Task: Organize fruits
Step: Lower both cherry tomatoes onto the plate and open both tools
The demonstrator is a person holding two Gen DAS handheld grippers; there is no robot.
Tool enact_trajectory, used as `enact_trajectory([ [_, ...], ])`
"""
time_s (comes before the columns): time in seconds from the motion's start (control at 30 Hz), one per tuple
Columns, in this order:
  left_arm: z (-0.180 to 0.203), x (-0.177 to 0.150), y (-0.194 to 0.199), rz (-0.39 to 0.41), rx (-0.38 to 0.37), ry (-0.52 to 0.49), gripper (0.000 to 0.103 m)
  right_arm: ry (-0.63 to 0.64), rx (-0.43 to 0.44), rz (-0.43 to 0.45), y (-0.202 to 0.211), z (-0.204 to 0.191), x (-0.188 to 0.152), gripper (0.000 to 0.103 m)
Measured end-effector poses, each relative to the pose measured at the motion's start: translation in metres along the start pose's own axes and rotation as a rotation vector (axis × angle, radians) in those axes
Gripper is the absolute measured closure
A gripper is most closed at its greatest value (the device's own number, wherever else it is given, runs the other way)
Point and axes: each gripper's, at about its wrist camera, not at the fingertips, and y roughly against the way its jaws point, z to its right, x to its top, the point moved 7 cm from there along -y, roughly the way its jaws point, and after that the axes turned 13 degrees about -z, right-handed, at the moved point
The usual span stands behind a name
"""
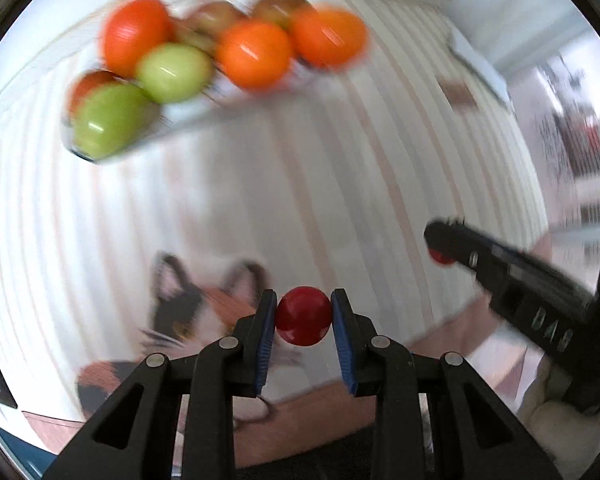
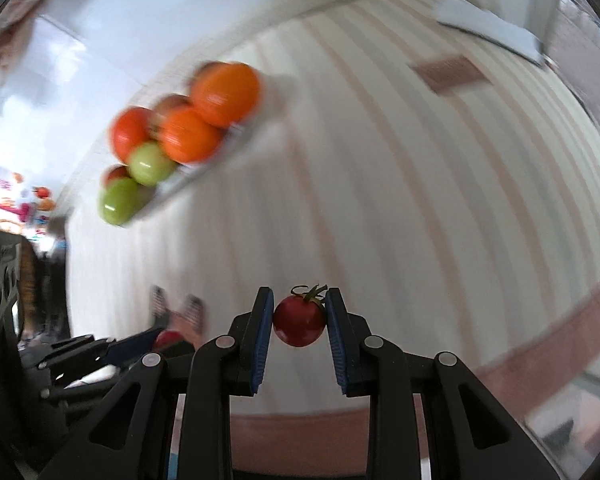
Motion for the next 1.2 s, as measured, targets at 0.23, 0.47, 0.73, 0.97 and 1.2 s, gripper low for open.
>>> enact_trajectory([
  [0.23, -0.065, 0.049, 0.039, 0.105, -0.065, 0.151, 0.078, 0.140, 0.098, 0.045, -0.019, -0.074, 0.058, 0.074],
  [0.47, -0.089, 0.089, 0.031, 0.089, -0.159, 0.227, 0.078, 0.231, 0.109, 0.048, -0.047, -0.111, 0.093, 0.074],
  [0.73, -0.096, 0.105, 0.020, 0.082, -0.162, 0.238, 0.078, 0.262, 0.094, 0.059, -0.072, -0.113, 0.108, 0.074],
  [0.97, -0.100, 0.112, 0.018, 0.110, -0.078, 0.215, 0.077, 0.274, 0.122, 0.082, -0.079, -0.114, 0.109, 0.074],
  [1.2, -0.106, 0.112, 0.020, 0.107, -0.047, 0.240, 0.076, 0.260, 0.135, 0.084, -0.076, -0.110, 0.107, 0.059],
])
